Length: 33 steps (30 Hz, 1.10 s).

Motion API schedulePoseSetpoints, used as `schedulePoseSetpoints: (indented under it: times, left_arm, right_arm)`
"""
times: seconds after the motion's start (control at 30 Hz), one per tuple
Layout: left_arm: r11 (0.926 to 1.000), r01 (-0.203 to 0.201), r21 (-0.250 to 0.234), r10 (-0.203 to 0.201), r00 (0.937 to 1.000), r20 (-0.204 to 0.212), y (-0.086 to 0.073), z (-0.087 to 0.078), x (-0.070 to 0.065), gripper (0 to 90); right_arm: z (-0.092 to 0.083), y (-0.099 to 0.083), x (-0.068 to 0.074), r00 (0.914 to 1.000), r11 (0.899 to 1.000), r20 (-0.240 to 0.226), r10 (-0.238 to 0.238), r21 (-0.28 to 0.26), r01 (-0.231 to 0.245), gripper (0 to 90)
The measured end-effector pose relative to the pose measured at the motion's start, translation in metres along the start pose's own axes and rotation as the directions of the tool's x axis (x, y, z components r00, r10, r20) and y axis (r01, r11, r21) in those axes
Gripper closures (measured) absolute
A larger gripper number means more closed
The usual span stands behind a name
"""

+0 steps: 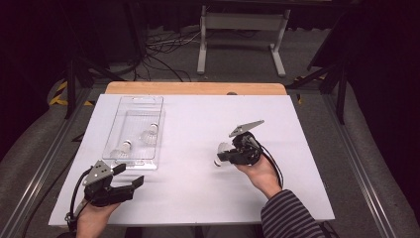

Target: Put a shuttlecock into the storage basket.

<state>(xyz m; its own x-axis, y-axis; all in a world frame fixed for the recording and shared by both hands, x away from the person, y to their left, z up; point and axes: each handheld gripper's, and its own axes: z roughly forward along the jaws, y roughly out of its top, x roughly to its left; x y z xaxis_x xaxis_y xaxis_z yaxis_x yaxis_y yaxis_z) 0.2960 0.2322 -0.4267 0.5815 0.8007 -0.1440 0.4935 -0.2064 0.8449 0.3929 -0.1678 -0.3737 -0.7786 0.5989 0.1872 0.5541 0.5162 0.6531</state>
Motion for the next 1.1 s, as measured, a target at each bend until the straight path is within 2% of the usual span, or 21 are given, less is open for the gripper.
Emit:
schedulePoseSetpoints:
  times: [0.67, 0.87, 0.9, 0.97, 1.0, 1.1]
  left_arm:
    - [1.0000, -0.002, 0.006, 0.002, 0.9999, 0.010, 0.001, 0.002, -0.001, 21.0]
    - [0.9998, -0.018, 0.009, 0.017, 0.9998, 0.010, 0.003, 0.003, -0.003, 21.0]
    - [0.9997, -0.020, 0.013, 0.020, 0.9997, 0.015, 0.004, 0.003, -0.004, 21.0]
    - [1.0000, 0.000, 0.006, 0.000, 0.9990, 0.044, 0.006, 0.003, -0.004, 21.0]
    - [1.0000, 0.008, -0.001, -0.008, 0.9989, 0.047, 0.006, 0.003, -0.004, 21.0]
    - [1.0000, 0.000, 0.002, 0.000, 0.9989, 0.047, 0.009, 0.002, -0.005, 21.0]
  right_arm:
    - [0.003, 0.011, 0.019, 0.9977, 0.999, -0.050, -0.045, -0.007, 0.045, 88.7]
    - [0.005, 0.015, 0.024, 0.9964, 0.998, -0.064, -0.056, -0.008, 0.056, 88.7]
    - [0.005, 0.015, 0.025, 0.9961, 0.998, -0.067, -0.057, -0.007, 0.057, 88.7]
    - [0.007, 0.016, 0.026, 0.9956, 0.998, -0.072, -0.060, -0.006, 0.059, 88.7]
    - [0.007, 0.017, 0.027, 0.9955, 0.998, -0.073, -0.060, -0.005, 0.060, 88.7]
    - [0.008, 0.018, 0.028, 0.9953, 0.998, -0.076, -0.060, -0.003, 0.060, 88.6]
